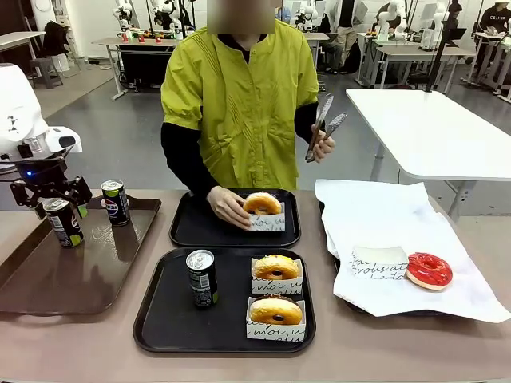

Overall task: Set up donuts and drinks on trays.
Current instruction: Pick up one Pepsi coke from the Handle tray and place it on the Flat Tray without a Pepsi coke.

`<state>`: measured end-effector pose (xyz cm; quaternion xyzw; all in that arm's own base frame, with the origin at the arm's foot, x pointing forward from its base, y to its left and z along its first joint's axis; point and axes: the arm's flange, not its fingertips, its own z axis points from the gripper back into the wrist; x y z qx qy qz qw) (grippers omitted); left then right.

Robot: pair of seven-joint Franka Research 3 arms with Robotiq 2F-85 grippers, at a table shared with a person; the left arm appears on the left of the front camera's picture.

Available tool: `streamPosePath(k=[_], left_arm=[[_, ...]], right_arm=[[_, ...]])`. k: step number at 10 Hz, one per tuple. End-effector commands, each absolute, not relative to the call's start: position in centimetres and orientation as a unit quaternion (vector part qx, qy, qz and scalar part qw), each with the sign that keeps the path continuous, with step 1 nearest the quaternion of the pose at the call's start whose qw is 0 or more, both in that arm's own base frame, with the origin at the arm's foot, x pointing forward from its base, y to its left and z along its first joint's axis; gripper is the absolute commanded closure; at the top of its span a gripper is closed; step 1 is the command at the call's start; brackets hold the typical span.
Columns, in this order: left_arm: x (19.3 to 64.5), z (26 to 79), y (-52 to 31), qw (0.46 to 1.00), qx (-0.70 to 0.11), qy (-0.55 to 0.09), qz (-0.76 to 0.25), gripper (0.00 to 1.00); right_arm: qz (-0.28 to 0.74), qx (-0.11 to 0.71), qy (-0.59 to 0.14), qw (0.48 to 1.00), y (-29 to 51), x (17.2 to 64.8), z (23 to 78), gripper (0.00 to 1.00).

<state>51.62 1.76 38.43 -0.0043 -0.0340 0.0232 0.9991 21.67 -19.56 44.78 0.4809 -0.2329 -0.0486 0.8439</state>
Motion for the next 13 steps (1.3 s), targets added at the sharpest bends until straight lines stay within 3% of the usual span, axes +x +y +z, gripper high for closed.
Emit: streamPosePath(k=[1, 6, 7, 8, 9, 10, 11, 13], left_arm=[[52.4, 37.9, 2.2, 0.999, -0.006, -0.035, 0.018, 0.0], [52.8, 37.6, 2.6, 0.999, -0.021, -0.042, 0.014, 0.0], [52.6, 37.8, 2.7, 0.998, -0.028, -0.045, 0.017, 0.59], [52.5, 37.9, 2.7, 0.998, -0.032, -0.047, 0.016, 0.59], [52.5, 38.3, 2.7, 0.998, -0.033, -0.048, 0.012, 1.0], [52.5, 38.6, 2.6, 0.998, -0.031, -0.046, 0.011, 0.64], [52.4, 38.5, 2.7, 0.999, -0.028, -0.042, 0.013, 1.0], [52.2, 38.7, 2.7, 0.999, -0.025, -0.037, 0.014, 1.0]], right_arm=[[-0.046, 0.483, -0.236, 0.842, -19.6, 21.7, 44.7, 0.0], [-0.046, 0.483, -0.236, 0.842, -19.6, 21.7, 44.7, 0.0], [-0.046, 0.483, -0.236, 0.842, -19.6, 21.7, 44.7, 0.0], [-0.046, 0.483, -0.236, 0.842, -19.6, 21.7, 44.7, 0.0], [-0.046, 0.483, -0.236, 0.842, -19.6, 21.7, 44.7, 0.0], [-0.046, 0.483, -0.236, 0.842, -19.6, 21.7, 44.7, 0.0], [-0.046, 0.483, -0.236, 0.842, -19.6, 21.7, 44.7, 0.0], [-0.046, 0.483, -0.236, 0.842, -19.6, 21.7, 44.7, 0.0]])
